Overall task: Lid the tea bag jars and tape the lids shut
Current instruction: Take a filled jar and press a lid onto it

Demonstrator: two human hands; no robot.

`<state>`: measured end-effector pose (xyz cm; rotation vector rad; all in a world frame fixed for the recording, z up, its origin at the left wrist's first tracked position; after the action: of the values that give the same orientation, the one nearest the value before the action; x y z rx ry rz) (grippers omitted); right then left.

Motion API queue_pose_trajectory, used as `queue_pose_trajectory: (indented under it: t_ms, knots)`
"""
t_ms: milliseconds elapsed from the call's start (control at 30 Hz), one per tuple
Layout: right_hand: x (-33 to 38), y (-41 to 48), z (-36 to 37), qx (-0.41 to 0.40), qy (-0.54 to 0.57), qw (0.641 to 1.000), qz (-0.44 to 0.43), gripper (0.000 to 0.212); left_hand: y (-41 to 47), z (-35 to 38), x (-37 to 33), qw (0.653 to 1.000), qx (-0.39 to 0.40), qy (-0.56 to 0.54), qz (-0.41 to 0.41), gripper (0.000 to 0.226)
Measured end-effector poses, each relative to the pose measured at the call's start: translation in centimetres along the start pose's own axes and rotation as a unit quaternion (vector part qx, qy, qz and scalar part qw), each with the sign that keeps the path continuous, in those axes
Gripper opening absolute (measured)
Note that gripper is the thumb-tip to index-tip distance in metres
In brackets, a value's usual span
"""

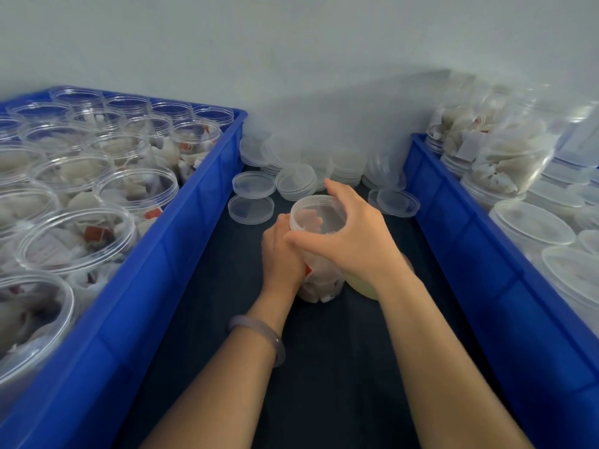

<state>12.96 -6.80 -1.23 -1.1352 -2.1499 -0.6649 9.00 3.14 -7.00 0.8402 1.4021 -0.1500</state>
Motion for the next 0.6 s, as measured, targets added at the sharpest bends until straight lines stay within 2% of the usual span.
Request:
queue_pose_trajectory:
  t_ms: [100,167,200,233,300,367,467,533,600]
  knots:
    - [0.5,-1.6,0.9,-0.109,-0.086,0.990,0.004,0.089,-0.8,0.1,-0.4,0.997,-0.054,0.036,0.043,0.050]
    - [0.4,-2.3,1.2,-0.080,-0.134,0.987,-0.038,0.097,-1.1,0.0,-0.4,0.996,-0.064,0.049,0.044,0.054]
    - [0.1,-2.3,0.6,-0.048,-0.137,0.988,-0.049,0.102,-0.8,0.0,0.2,0.999,-0.043,0.019,0.025,0.047]
    - [-0.3,-2.0,-0.3,-0.020,-0.122,0.991,-0.049,0.104,-0.5,0.1,0.5,0.999,-0.011,-0.039,0.001,0.041]
    - [-1.2,-1.2,-1.5,0.024,-0.059,0.997,-0.032,0.104,-0.2,0.3,1.1,0.991,0.029,-0.125,-0.043,0.051]
    - [-1.8,-0.9,-0.9,0.053,0.034,0.998,-0.013,0.104,-0.4,0.7,0.9,0.992,0.043,-0.110,-0.051,0.051]
    - [-2.2,-1.3,0.6,-0.001,0.100,0.995,0.002,0.106,-0.9,0.4,0.1,0.998,-0.019,-0.054,-0.014,0.045]
    - [-2.1,-1.7,1.3,-0.057,0.102,0.993,0.003,0.110,-1.3,0.1,0.4,0.995,-0.066,-0.070,-0.024,0.049]
    - [-2.0,-2.0,1.6,-0.099,0.090,0.991,0.014,0.116,-1.5,0.1,0.8,0.992,-0.078,-0.090,-0.045,0.055]
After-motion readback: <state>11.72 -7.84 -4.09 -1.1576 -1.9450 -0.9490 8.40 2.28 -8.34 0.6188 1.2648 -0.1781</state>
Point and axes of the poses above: each hand's wrist, its own y-axis towards the middle knuckle, its own z-axis out of the palm, x = y × z, the point moved 5 cm from there along y, towards the middle knuckle, and after that the axes turned 7 degrees about z, right-handed, at the moved point
